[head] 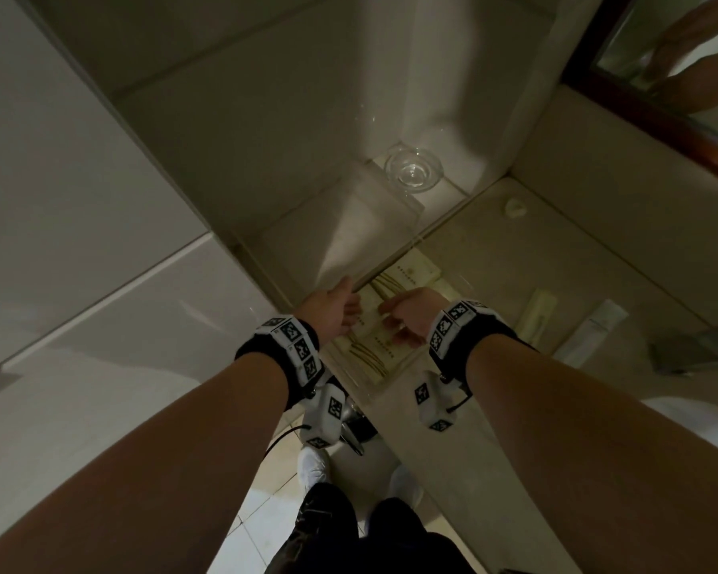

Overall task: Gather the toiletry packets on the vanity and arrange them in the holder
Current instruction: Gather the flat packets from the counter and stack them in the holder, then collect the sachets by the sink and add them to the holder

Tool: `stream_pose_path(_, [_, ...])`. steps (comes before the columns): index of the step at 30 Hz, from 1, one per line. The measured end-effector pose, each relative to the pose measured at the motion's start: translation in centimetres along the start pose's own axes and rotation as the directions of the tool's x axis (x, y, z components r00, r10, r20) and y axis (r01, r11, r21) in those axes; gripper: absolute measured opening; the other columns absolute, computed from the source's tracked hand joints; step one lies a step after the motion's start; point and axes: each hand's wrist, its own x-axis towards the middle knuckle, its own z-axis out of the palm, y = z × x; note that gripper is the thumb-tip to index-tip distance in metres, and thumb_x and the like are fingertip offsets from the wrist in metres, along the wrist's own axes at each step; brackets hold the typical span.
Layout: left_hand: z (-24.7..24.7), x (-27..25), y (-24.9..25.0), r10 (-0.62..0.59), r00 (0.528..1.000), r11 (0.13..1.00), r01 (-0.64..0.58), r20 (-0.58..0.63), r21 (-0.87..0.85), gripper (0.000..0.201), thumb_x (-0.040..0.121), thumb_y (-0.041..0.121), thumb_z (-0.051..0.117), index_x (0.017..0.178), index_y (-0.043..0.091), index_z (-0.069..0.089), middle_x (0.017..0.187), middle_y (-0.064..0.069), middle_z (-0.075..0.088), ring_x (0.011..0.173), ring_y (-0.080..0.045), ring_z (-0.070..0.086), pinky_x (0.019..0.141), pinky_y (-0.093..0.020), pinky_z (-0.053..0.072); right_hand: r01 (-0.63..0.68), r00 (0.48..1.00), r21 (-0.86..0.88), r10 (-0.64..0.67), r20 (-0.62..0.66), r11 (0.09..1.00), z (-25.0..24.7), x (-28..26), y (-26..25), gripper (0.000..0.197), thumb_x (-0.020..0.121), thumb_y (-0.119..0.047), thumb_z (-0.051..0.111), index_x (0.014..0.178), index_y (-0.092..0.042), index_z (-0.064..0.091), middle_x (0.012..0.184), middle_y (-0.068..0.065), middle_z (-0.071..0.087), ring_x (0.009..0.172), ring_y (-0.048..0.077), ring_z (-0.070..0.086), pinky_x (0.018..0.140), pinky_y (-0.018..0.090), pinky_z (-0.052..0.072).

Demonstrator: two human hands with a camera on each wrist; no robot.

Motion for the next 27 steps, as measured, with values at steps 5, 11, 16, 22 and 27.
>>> stream_pose_path(5, [0.0,-0.7,0.6,0.006,0.998,1.000,-0.007,-0.068,-0.018,0.052,0.099,0.053,0.044,0.095,0.007,0.067,0.105,-0.012,0.069,0.091,-0.026,0.062,0.087,-0.037,0.053,0.024,1.000,0.076,-0.023,-0.015,0.997,-1.0,-0.6,-0.5,0.020,0.095,-0.014,0.058,0.103,-0.011,0.076,0.084,0.009,0.069,0.054,0.024,0.062,0.048,0.026,0.049])
stream_pose_path(11, [1.2,-2.9,5.0,0.059,0.992,0.998,-0.059,-0.109,0.004,0.059,0.101,0.052,0.039,0.114,0.002,0.067,0.116,-0.013,0.069,0.096,-0.030,0.063,0.091,-0.042,0.053,0.074,0.997,0.188,-0.068,-0.034,0.979,-4.8,-3.7,-2.1,0.013,0.096,-0.019,0.064,0.104,-0.009,0.067,0.088,0.008,0.071,0.060,0.024,0.067,0.056,0.032,0.060])
stream_pose_path(16, [4.1,-5.0,9.4,0.169,0.984,0.986,-0.169,-0.060,0.009,0.057,0.099,0.056,0.039,0.104,0.008,0.069,0.107,-0.010,0.072,0.091,-0.030,0.066,0.087,-0.043,0.055,0.227,0.965,0.233,-0.187,-0.183,0.946,-9.1,-6.9,-2.0,0.020,0.094,-0.020,0.063,0.109,-0.007,0.065,0.090,0.008,0.071,0.064,0.026,0.068,0.060,0.034,0.058])
stream_pose_path(22, [10.2,-7.0,13.0,0.259,0.959,0.966,-0.260,0.110,-0.014,0.054,0.096,0.055,0.048,0.091,0.006,0.070,0.084,-0.013,0.070,0.063,-0.023,0.060,0.056,-0.031,0.052,0.225,0.925,0.319,-0.100,-0.366,0.921,-16.4,-13.2,1.4,0.018,0.094,-0.022,0.062,0.106,-0.009,0.067,0.086,0.005,0.070,0.063,0.022,0.066,0.056,0.030,0.055])
stream_pose_path(27, [14.2,-9.2,13.0,0.256,0.924,0.964,-0.265,0.283,-0.007,0.053,0.096,0.057,0.047,0.090,0.009,0.067,0.078,-0.008,0.066,0.060,-0.022,0.059,0.057,-0.033,0.050,0.265,0.807,0.315,-0.031,-0.589,0.911,-19.5,-19.7,6.4,0.016,0.094,-0.020,0.064,0.102,-0.009,0.069,0.078,0.007,0.067,0.053,0.021,0.062,0.051,0.026,0.051])
